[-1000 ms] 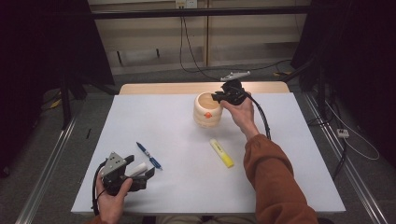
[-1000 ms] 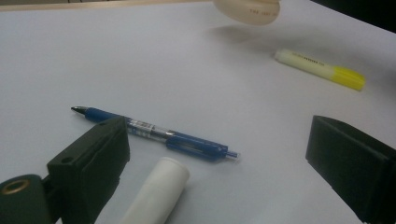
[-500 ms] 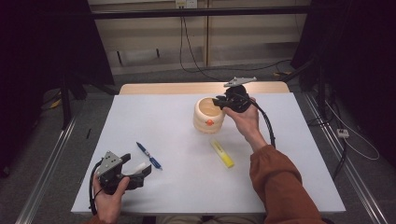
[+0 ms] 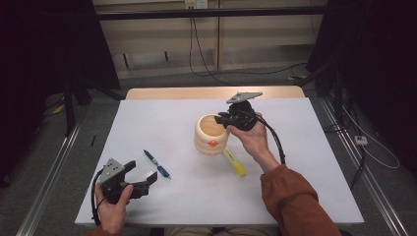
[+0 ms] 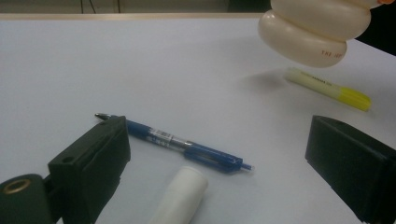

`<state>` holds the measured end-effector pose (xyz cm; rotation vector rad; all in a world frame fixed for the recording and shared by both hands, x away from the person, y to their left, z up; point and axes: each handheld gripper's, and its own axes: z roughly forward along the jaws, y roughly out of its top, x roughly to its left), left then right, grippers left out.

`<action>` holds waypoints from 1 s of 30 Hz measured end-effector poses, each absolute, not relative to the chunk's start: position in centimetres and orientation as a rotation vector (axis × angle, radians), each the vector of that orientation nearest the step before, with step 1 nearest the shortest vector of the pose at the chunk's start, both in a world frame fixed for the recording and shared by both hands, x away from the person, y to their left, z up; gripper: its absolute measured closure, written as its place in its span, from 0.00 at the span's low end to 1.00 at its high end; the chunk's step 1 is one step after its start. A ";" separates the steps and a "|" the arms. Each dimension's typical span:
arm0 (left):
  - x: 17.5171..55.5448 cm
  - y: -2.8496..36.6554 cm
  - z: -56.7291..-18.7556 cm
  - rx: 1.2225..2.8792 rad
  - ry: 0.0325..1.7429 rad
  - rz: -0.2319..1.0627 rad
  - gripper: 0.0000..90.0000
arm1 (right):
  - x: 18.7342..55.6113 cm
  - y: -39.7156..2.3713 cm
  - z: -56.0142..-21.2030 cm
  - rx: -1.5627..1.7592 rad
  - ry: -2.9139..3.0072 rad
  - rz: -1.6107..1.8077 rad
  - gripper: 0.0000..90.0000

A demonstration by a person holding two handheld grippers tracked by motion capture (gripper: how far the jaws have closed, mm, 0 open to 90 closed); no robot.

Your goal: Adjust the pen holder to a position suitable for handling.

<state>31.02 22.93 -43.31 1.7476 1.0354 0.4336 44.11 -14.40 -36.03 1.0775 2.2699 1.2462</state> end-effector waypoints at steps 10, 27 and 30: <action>31.0 22.7 -43.5 1.769 1.030 0.423 0.08 | 42.8 -13.0 -37.4 1.079 2.292 1.217 0.85; 30.9 22.2 -43.5 1.798 1.005 0.416 0.08 | 43.6 -11.2 -39.7 1.114 2.311 1.157 0.84; 30.9 22.1 -43.5 1.801 1.003 0.416 0.08 | 43.7 -10.9 -39.9 1.114 2.292 1.154 0.84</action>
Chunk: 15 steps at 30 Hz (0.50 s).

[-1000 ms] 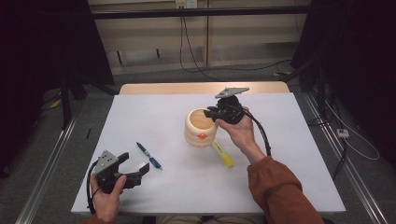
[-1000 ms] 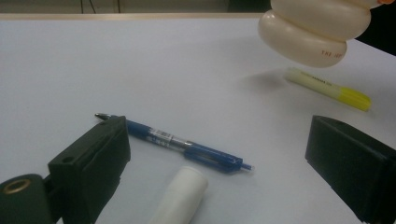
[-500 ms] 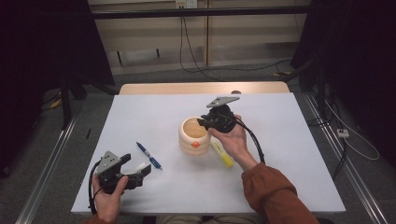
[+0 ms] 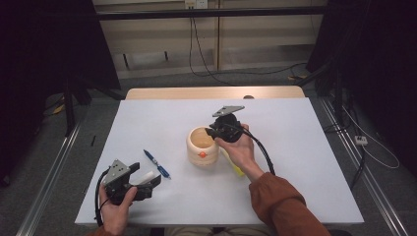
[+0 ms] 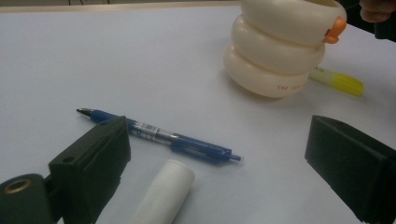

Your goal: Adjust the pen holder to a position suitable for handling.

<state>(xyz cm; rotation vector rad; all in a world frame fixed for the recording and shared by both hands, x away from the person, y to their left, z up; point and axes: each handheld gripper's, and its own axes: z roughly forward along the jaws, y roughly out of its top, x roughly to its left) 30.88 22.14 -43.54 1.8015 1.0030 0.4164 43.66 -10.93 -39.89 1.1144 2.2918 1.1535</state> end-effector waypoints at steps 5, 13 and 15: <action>30.9 22.1 -43.6 1.800 1.004 0.415 0.08 | 44.0 -10.6 -40.5 1.147 2.280 1.121 0.84; 30.9 22.2 -43.6 1.799 1.010 0.413 0.08 | 44.4 -10.7 -40.7 1.178 2.296 1.157 0.76; 30.9 22.1 -43.6 1.802 1.011 0.410 0.08 | 44.3 -10.7 -40.7 1.166 2.306 1.157 0.72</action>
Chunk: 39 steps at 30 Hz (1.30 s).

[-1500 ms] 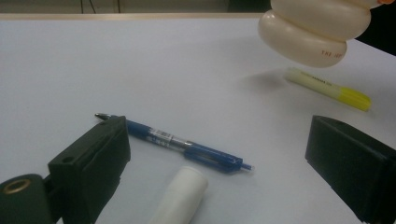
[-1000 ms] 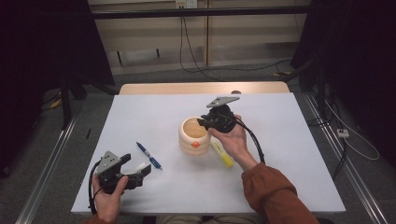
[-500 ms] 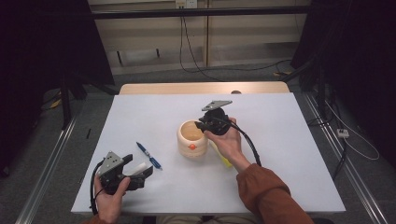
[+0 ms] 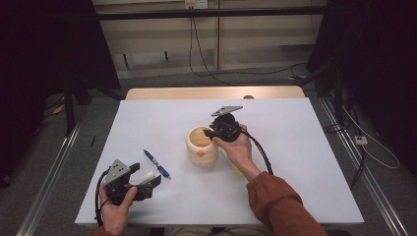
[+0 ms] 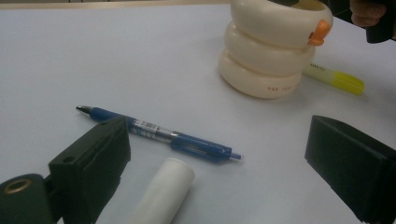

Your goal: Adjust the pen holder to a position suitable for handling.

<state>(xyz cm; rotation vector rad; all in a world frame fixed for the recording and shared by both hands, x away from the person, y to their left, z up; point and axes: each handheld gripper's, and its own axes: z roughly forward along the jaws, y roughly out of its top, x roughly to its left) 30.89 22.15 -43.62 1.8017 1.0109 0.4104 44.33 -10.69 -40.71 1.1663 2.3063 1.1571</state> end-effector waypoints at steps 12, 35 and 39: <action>30.9 22.1 -43.7 1.803 1.015 0.412 0.08 | 43.2 -12.7 -40.0 1.124 2.283 1.290 0.32; 30.9 22.2 -43.8 1.808 1.011 0.403 0.08 | 40.5 -17.3 -39.6 1.123 2.249 1.311 0.09; 31.0 22.3 -43.8 1.808 1.012 0.402 0.08 | 39.9 -18.4 -40.0 1.139 2.226 1.305 0.07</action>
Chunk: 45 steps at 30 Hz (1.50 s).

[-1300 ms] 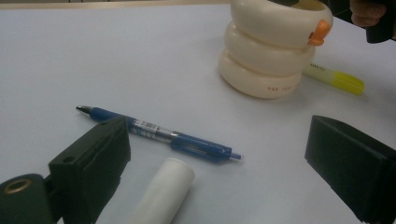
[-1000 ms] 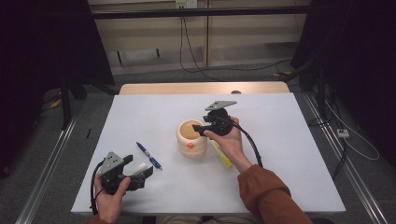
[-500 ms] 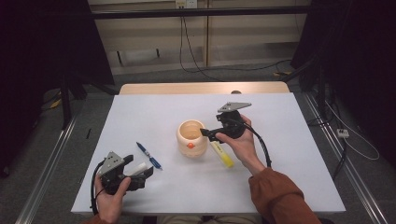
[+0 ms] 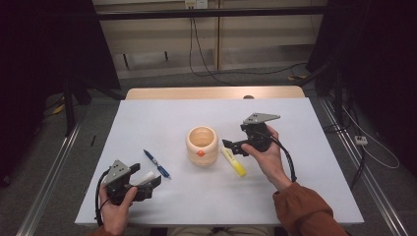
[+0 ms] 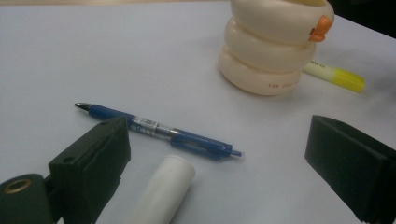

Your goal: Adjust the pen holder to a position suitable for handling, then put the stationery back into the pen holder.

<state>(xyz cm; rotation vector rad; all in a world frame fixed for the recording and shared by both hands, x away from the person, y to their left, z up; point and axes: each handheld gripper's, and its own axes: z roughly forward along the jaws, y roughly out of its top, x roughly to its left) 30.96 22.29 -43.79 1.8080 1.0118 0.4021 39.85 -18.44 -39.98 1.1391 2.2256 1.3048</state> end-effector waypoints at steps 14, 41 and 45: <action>30.8 22.1 -43.6 1.802 0.999 0.409 0.08 | 37.3 -21.3 -40.7 1.161 2.172 1.280 0.07; 30.7 21.9 -43.5 1.821 0.981 0.418 0.08 | 35.3 -23.9 -42.1 1.239 2.223 1.164 0.08; 30.7 21.7 -43.5 1.825 0.981 0.414 0.08 | 35.4 -23.3 -42.4 1.245 2.282 1.106 0.11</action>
